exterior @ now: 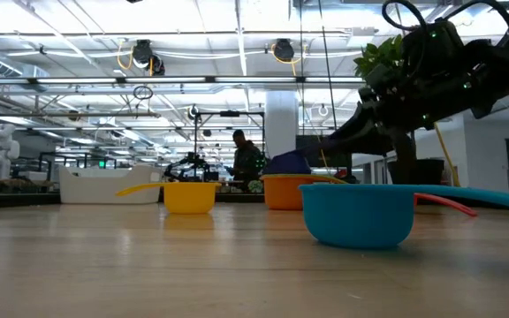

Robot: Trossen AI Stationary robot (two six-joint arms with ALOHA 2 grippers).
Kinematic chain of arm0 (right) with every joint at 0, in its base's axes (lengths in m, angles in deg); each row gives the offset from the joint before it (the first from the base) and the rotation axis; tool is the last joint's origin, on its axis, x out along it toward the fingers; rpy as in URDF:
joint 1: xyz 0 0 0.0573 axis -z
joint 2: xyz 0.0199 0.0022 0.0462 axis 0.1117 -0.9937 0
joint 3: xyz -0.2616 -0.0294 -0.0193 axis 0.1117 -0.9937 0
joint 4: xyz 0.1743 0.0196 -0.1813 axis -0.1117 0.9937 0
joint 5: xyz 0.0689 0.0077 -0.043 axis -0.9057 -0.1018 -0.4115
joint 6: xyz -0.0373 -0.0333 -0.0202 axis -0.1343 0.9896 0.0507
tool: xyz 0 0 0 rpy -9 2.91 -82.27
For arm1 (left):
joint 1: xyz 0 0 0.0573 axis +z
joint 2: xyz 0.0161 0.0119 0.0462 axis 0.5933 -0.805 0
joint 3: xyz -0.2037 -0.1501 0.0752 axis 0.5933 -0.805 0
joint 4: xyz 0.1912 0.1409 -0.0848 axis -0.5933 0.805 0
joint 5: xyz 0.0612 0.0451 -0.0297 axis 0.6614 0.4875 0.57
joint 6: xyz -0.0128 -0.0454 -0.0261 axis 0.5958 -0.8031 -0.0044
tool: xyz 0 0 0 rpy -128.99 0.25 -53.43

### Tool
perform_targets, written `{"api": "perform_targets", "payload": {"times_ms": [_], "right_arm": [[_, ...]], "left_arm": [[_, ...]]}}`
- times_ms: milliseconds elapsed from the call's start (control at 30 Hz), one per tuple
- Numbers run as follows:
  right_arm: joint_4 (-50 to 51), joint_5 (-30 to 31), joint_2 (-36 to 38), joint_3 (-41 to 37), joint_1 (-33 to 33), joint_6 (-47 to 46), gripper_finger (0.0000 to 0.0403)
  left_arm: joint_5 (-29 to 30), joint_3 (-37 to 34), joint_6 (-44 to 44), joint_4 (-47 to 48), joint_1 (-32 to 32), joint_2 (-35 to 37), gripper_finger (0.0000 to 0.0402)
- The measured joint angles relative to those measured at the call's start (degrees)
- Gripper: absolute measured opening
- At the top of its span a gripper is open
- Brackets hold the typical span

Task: Nest measuring cups in basket
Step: Stack the dark blue measuring cup into the light green measuring cup

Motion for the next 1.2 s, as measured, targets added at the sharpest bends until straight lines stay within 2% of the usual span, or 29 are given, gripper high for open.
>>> {"api": "perform_targets", "payload": {"times_ms": [200, 467, 667, 733, 833, 933, 1067, 1200], "right_arm": [[2.98, -0.02, 0.76, 0.00, -0.02, -15.16, 0.0162], [12.27, -0.50, 5.32, -0.02, -0.04, -35.96, 0.0185], [17.73, -7.84, 13.34, 0.50, -0.07, -51.02, 0.0187], [25.63, -7.96, 16.17, 3.64, -0.17, -56.30, 0.0187], [43.00, -7.95, 17.84, 11.63, -0.24, -56.63, 0.0188], [56.46, -8.14, 16.36, 19.36, -0.01, -51.79, 0.0189], [62.27, -12.49, 12.25, 24.86, 1.84, -44.92, 0.0208], [61.05, -13.84, 7.64, 25.38, 2.47, -40.06, 0.0254]], "left_arm": [[0.00, 0.00, 0.01, -0.01, 0.00, 0.00, 0.0136], [-0.02, 0.00, 0.61, -0.04, 0.00, 0.00, 0.0136], [-0.04, 0.00, 1.66, -0.02, 0.00, 0.00, 0.0136], [-0.02, 0.00, 1.99, -0.01, 0.00, 0.00, 0.0136], [-0.02, 0.00, 2.45, -0.01, 0.15, 0.00, 0.0136], [0.07, 0.00, 3.82, 0.14, 0.17, -0.13, 0.0136], [-0.02, 0.00, 4.98, 1.07, 0.87, -0.93, 0.0136], [0.06, 0.03, 4.62, 1.07, 1.58, -1.48, 0.0136]]}}
